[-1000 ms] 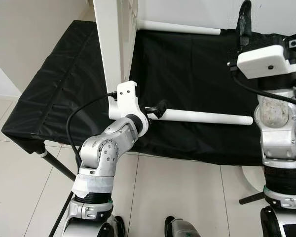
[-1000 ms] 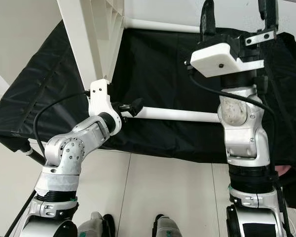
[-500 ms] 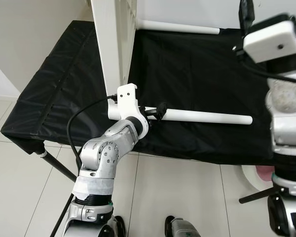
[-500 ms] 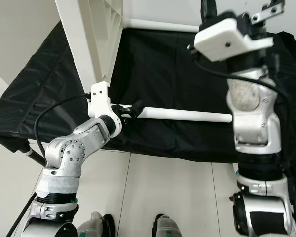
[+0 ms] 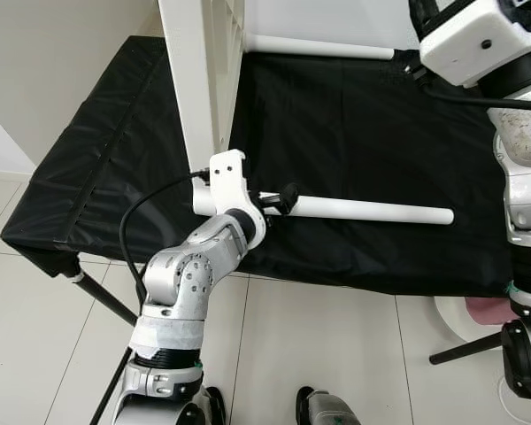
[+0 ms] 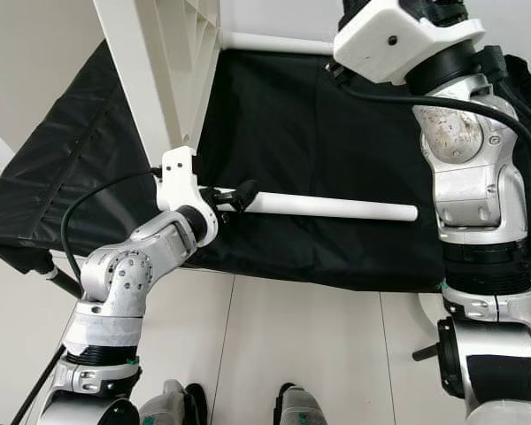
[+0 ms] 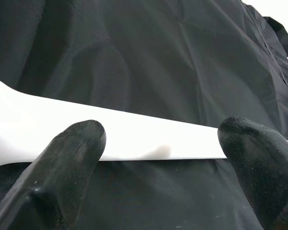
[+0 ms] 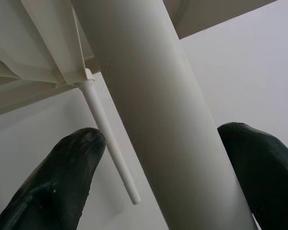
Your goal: Building children table
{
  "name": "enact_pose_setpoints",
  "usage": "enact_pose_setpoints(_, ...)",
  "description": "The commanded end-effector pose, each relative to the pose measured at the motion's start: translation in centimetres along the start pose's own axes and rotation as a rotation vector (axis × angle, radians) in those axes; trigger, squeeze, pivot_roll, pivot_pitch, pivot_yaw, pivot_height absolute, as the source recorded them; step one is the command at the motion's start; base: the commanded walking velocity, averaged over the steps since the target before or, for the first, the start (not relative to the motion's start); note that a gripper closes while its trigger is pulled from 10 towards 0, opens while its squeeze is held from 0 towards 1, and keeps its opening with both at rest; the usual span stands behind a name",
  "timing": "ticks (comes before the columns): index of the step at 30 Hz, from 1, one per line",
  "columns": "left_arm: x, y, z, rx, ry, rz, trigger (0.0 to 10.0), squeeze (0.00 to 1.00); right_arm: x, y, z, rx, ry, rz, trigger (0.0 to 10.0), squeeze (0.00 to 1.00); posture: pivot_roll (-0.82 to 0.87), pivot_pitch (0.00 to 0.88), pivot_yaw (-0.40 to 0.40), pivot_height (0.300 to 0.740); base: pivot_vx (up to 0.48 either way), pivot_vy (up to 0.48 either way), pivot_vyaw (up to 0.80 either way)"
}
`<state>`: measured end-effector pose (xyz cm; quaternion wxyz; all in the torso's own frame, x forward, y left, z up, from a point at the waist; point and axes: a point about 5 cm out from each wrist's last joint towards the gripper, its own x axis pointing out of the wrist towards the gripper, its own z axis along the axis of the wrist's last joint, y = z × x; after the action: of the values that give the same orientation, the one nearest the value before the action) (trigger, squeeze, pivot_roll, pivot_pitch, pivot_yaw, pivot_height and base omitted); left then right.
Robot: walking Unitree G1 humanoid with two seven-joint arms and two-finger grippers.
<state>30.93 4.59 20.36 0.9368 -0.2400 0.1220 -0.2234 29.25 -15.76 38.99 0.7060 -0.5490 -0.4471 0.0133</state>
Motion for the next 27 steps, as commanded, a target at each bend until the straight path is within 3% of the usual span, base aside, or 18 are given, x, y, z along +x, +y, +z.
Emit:
enact_pose_setpoints(1, 0.2, -1.1, 0.0, -0.027, -0.004, -0.035, 10.0, 0.0, 0.4, -0.4, 0.5, -0.015, -0.038, 0.026, 10.0, 0.0, -0.16, 0.161, 0.071, 0.74, 0.0, 0.0, 0.0)
enact_pose_setpoints(6, 0.2, -1.2, -0.3, -0.03, 0.01, -0.041, 10.0, 0.0, 1.1, -0.8, 0.6, -0.033, -0.061, 0.115, 9.8, 0.0, -0.17, 0.16, 0.072, 0.74, 0.0, 0.0, 0.0)
enact_pose_setpoints(7, 0.2, -1.3, -0.6, -0.033, 0.023, -0.045, 10.0, 0.0, 1.3, -1.0, 0.5, -0.039, -0.066, 0.147, 0.0, 0.0, -0.18, 0.159, 0.071, 0.74, 0.0, 0.0, 0.0)
enact_pose_setpoints(11, 0.3, -1.6, -1.3, -0.064, 0.058, -0.061, 10.0, 0.0, 1.5, -1.2, 0.2, -0.037, -0.063, 0.198, 0.0, 0.0, -0.18, 0.156, 0.069, 0.74, 0.0, 0.0, 0.0)
enact_pose_setpoints(27, 1.6, -2.0, -2.2, -0.083, 0.091, -0.033, 10.0, 0.0, 1.0, -2.9, -0.3, 0.079, 0.01, 0.057, 0.0, 0.0, -0.19, 0.167, 0.082, 0.74, 0.0, 0.0, 0.0)
